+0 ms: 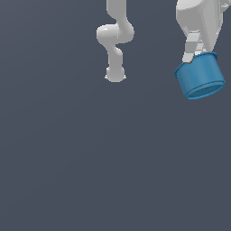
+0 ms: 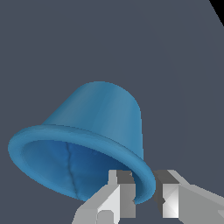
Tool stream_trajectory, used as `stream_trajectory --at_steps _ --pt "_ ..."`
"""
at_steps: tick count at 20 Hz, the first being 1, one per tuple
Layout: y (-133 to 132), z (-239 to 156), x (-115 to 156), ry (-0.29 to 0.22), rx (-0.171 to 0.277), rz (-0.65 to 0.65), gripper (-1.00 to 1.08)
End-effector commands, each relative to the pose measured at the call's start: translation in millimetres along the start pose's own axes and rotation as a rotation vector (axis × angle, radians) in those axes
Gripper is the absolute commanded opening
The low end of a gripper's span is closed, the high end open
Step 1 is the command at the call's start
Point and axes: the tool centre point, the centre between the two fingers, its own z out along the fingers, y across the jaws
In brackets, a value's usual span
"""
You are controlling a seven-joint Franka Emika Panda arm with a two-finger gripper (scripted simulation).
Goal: Pick up the object and move it to a goal position.
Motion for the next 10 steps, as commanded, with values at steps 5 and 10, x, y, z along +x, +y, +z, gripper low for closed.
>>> stream_trajectory --at_steps 5,10 --pt "3 -23 2 0.054 -0.029 0.007 -1.0" --pt "3 -24 1 0.057 -0.032 0.008 -1.0"
